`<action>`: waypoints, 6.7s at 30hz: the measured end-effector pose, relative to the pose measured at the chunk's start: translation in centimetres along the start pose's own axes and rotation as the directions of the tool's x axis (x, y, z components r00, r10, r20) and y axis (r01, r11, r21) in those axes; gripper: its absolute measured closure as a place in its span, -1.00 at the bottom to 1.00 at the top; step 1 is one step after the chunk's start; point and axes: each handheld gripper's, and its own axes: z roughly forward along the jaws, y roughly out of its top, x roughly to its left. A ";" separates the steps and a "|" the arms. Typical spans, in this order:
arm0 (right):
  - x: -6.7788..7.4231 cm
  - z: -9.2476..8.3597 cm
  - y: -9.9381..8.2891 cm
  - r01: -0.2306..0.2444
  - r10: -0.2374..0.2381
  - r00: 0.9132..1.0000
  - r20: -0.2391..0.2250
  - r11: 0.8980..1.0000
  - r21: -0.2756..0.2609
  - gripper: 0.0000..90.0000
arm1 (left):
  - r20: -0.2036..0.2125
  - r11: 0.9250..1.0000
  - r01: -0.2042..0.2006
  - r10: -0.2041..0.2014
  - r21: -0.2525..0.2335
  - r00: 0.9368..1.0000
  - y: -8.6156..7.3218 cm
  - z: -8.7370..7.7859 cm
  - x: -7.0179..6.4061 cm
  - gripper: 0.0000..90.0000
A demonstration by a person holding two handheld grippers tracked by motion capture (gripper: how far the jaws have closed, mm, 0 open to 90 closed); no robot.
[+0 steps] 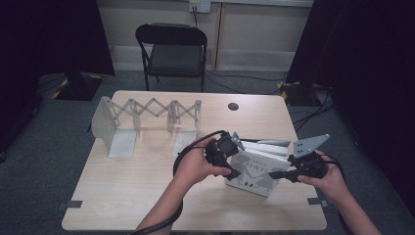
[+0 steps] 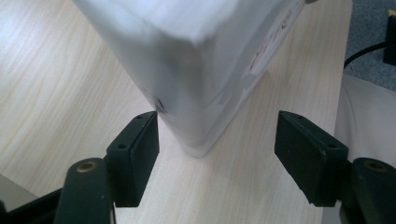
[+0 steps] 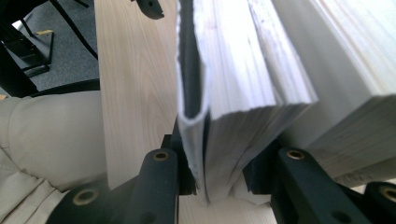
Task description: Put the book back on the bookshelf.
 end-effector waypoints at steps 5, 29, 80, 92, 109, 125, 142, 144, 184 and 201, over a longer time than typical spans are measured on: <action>0.0 0.0 0.0 0.000 0.000 1.000 0.001 1.000 -0.004 0.55 | -0.007 1.000 -0.008 0.008 -0.018 1.000 0.5 -0.2 0.4 -0.31; -0.2 -0.1 -0.3 -0.005 0.005 1.000 0.015 1.000 -0.009 0.43 | -0.033 0.998 -0.060 0.061 0.022 0.998 2.5 0.1 0.6 -0.13; -1.2 -0.7 -3.2 -0.079 0.078 0.989 0.127 0.997 0.002 -0.11 | 0.002 0.992 -0.057 0.057 0.109 0.998 5.2 -0.5 -2.0 0.03; -1.0 -0.3 -3.1 -0.064 0.063 0.986 0.157 0.998 0.003 -0.14 | 0.007 0.991 -0.057 0.057 0.117 0.998 6.6 0.9 -2.2 -0.03; -1.3 0.0 -4.3 -0.097 0.100 0.977 0.187 0.995 -0.023 -0.33 | -0.001 0.990 0.006 -0.006 0.144 1.000 5.7 -0.1 -2.3 0.17; -1.2 2.4 -5.6 -0.114 0.113 0.969 0.220 0.993 -0.006 -0.51 | -0.025 0.983 0.042 -0.038 0.179 0.999 3.4 -1.9 -1.6 0.16; -0.4 5.3 -7.9 -0.138 0.129 0.969 0.209 0.990 0.029 -0.58 | -0.025 0.976 0.064 -0.061 0.210 0.998 4.0 -1.7 -1.0 0.10; -0.3 5.6 -8.1 -0.139 0.130 0.970 0.207 0.990 0.029 -0.59 | -0.023 0.975 0.071 -0.068 0.213 0.997 4.0 -1.7 -1.0 0.10; 0.3 7.1 -10.6 -0.143 0.127 0.964 0.235 0.988 0.056 -0.66 | -0.010 0.966 -0.002 0.005 0.257 1.000 4.6 1.1 -1.2 -0.04; 0.2 7.2 -10.8 -0.145 0.127 0.964 0.235 0.988 0.059 -0.66 | -0.017 0.973 0.016 -0.012 0.230 1.000 4.4 1.0 -1.3 0.05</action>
